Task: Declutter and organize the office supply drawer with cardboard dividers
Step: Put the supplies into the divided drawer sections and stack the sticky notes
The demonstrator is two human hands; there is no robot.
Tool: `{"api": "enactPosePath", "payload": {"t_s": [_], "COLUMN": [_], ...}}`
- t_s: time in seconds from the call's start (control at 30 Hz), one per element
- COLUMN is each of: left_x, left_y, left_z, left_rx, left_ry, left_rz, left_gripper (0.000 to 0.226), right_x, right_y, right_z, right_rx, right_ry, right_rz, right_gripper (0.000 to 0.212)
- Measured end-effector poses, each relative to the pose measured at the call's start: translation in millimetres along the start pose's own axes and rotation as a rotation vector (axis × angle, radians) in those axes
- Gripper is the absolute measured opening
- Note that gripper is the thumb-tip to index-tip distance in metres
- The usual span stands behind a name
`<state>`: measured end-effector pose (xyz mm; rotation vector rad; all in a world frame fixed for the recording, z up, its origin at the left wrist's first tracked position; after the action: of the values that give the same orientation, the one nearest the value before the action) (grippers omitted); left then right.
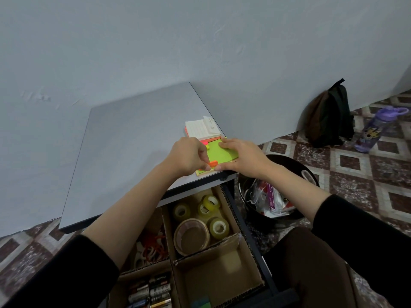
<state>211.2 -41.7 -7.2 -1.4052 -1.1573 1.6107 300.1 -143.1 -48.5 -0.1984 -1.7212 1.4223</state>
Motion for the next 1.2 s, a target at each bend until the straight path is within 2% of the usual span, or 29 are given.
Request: {"api": "enactPosePath", "payload": {"t_s": [0.2, 0.4, 0.57, 0.67, 0.87, 1.2], "left_x": [3, 4, 18, 18, 14, 0], "left_y": [1, 3, -8, -12, 0, 2], "left_z": [-1, 1, 6, 9, 7, -1], "left_rx": [0.04, -0.009, -0.138, -0.105, 0.013, -0.058], "left_ry": [-0.024, -0.02, -0.094, -0.12, -0.133, -0.082], "left_rz": [0.065, 0.052, 0.31, 0.454, 0.233, -0.002], "left_gripper": [0.015, 0.01, 0.01, 0.013, 0.038, 0.035], "right_x": [0, 0, 1, 1, -3, -4], "right_y": [0, -1, -1, -4, -10, -8], "right_z": [0, 2, 2, 0, -5, -4], "right_rx": [0.001, 0.006, 0.019, 0.036, 0.089, 0.077], "right_ry": [-0.002, -0.002, 0.005, 0.005, 0.009, 0.004], "right_rz": [-0.025, -0.019, 0.003, 0.008, -0.019, -0.053], "right_gripper": [0.082, 0.081, 0.081, 0.082, 0.082, 0.081]}}
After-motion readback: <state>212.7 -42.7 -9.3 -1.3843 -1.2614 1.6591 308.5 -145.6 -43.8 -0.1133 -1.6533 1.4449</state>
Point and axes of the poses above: each hand's wrist, its own z-axis away from the middle knuckle, its own y-axis out of the palm, x = y × z, the point moved 5 cm from there along -z, towards the middle knuckle, and after that the axes turned 13 degrees about y, right-handed, at the moved point
